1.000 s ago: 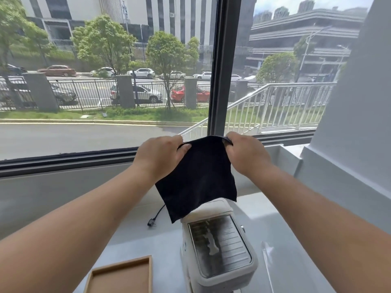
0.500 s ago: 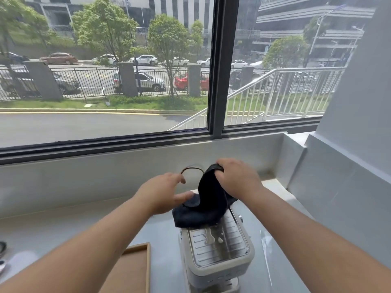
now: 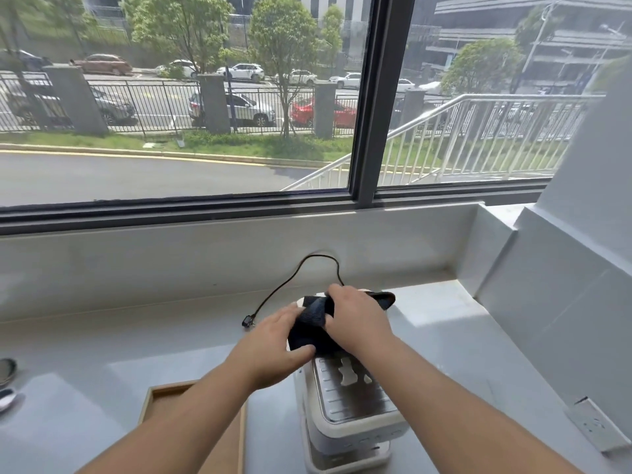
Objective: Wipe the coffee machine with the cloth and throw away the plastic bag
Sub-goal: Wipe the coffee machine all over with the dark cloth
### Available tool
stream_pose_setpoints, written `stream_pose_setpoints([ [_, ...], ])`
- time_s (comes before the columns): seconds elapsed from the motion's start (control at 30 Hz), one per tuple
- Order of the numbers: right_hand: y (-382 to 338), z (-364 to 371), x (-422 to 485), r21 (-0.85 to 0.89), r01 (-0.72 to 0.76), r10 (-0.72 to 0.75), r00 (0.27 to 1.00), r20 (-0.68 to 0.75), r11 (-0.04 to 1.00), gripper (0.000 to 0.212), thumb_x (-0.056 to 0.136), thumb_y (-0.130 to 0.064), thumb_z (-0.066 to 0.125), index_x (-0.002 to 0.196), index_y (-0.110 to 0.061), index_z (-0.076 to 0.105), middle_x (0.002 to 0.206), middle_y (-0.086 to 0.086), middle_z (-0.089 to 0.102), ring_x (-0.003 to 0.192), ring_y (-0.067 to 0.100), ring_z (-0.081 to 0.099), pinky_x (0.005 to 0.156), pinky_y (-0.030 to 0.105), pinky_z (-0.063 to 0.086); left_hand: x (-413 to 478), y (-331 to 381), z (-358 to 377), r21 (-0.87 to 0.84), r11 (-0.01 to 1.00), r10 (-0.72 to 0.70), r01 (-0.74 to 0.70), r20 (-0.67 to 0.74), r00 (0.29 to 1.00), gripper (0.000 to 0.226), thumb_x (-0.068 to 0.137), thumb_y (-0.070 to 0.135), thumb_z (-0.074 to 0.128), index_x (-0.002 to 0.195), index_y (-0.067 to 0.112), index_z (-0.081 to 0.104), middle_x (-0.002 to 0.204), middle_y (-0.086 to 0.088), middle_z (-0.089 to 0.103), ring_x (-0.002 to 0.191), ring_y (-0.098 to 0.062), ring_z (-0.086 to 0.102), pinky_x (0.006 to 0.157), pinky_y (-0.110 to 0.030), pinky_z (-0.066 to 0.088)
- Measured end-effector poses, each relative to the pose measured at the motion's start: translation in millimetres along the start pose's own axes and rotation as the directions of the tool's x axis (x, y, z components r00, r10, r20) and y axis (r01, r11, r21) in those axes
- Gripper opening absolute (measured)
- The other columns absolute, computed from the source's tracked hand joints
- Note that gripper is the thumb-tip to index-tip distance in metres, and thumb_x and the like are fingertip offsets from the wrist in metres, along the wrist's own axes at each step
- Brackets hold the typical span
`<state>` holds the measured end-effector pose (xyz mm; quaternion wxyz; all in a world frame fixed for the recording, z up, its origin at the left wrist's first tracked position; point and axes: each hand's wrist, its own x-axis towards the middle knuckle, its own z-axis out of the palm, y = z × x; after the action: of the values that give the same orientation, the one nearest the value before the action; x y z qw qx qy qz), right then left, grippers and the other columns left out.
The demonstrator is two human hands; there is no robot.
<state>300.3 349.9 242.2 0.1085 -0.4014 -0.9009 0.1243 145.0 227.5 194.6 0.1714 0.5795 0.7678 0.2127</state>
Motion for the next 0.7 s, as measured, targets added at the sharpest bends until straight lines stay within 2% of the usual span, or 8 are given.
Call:
stream_pose_setpoints([
  [0.13, -7, 16, -1, 0.167, 0.019, -0.008, 0.998, -0.065, 0.986, 0.034, 0.089, -0.019, 0.066, 0.12, -0.015, 0.053, 0.122, 0.006, 0.055, 0.106, 0.03, 0.059, 0.086, 0.041, 0.048, -6, -4, 6, -0.049, 0.997, -0.056, 0.055, -0.02, 0.998, 0.092, 0.078, 0.066, 0.054, 0.161, 0.041, 0.023, 0.161, 0.017, 0.043, 0.145, -0.007, 0.039, 0.111, -0.027, 0.038],
  [0.23, -11, 19, 7, 0.168, -0.007, 0.013, 0.999, -0.031, 0.986, 0.021, 0.085, -0.011, 0.06, 0.106, -0.013, 0.055, 0.112, 0.006, 0.06, 0.102, 0.03, 0.059, 0.081, 0.039, 0.045, -6, -5, 4, -0.053, 0.996, -0.078, 0.078, -0.005, 0.997, 0.096, 0.077, 0.071, 0.055, 0.161, 0.043, 0.018, 0.158, 0.019, 0.045, 0.144, -0.007, 0.041, 0.109, -0.032, 0.042],
  [0.3, -14, 17, 10, 0.149, -0.032, 0.033, 0.999, -0.001, 0.988, 0.013, 0.085, -0.015, 0.057, 0.097, -0.016, 0.057, 0.104, 0.004, 0.063, 0.101, 0.03, 0.061, 0.074, 0.036, 0.041, -4, -6, 2, -0.038, 0.996, -0.086, 0.087, 0.015, 0.996, 0.096, 0.077, 0.073, 0.055, 0.161, 0.045, 0.017, 0.157, 0.019, 0.046, 0.143, -0.008, 0.041, 0.108, -0.033, 0.043],
  [0.33, -15, 16, 10, 0.14, -0.037, 0.035, 0.999, 0.015, 0.989, 0.011, 0.088, -0.02, 0.056, 0.098, -0.018, 0.059, 0.105, 0.004, 0.063, 0.103, 0.03, 0.061, 0.076, 0.037, 0.041, -4, -6, 1, -0.031, 0.996, -0.087, 0.088, 0.023, 0.996, 0.096, 0.077, 0.074, 0.056, 0.16, 0.045, 0.018, 0.157, 0.019, 0.046, 0.143, -0.008, 0.041, 0.107, -0.032, 0.043],
  [0.4, -14, 18, 6, 0.089, -0.017, 0.013, 0.998, 0.056, 0.996, 0.017, 0.096, -0.027, 0.054, 0.108, -0.019, 0.061, 0.118, 0.007, 0.064, 0.12, 0.032, 0.057, 0.097, 0.044, 0.043, -3, -5, 0, -0.024, 0.996, -0.081, 0.082, 0.03, 0.996, 0.095, 0.077, 0.074, 0.057, 0.16, 0.046, 0.02, 0.157, 0.019, 0.046, 0.142, -0.007, 0.042, 0.106, -0.03, 0.042],
  [0.47, -11, 19, 0, 0.029, 0.0, -0.004, 0.993, 0.12, 1.0, 0.028, 0.101, -0.028, 0.05, 0.126, -0.019, 0.06, 0.147, 0.004, 0.056, 0.144, 0.033, 0.04, 0.118, 0.057, 0.029, -3, -4, -1, -0.014, 0.997, -0.071, 0.072, 0.043, 0.997, 0.096, 0.077, 0.074, 0.058, 0.16, 0.044, 0.021, 0.158, 0.018, 0.045, 0.143, -0.007, 0.041, 0.107, -0.028, 0.04],
  [0.53, -7, 17, -7, 0.021, 0.015, -0.018, 0.985, 0.169, 1.0, 0.031, 0.104, -0.027, 0.049, 0.133, -0.022, 0.058, 0.159, -0.003, 0.045, 0.152, 0.033, 0.029, 0.121, 0.061, 0.022, -4, -4, -3, -0.011, 0.997, -0.069, 0.07, 0.068, 0.995, 0.097, 0.077, 0.074, 0.058, 0.161, 0.043, 0.021, 0.161, 0.017, 0.042, 0.145, -0.008, 0.039, 0.11, -0.029, 0.039],
  [0.7, 0, 12, -24, 0.005, 0.04, -0.04, 0.976, 0.215, 0.999, 0.036, 0.104, -0.023, 0.046, 0.138, -0.024, 0.057, 0.164, -0.004, 0.038, 0.153, 0.035, 0.027, 0.122, 0.057, 0.024, -4, -2, -13, -0.08, 0.993, -0.075, 0.083, 0.102, 0.992, 0.081, 0.081, 0.07, 0.04, 0.158, 0.046, 0.03, 0.161, 0.02, 0.042, 0.146, -0.007, 0.037, 0.109, -0.032, 0.036],
])
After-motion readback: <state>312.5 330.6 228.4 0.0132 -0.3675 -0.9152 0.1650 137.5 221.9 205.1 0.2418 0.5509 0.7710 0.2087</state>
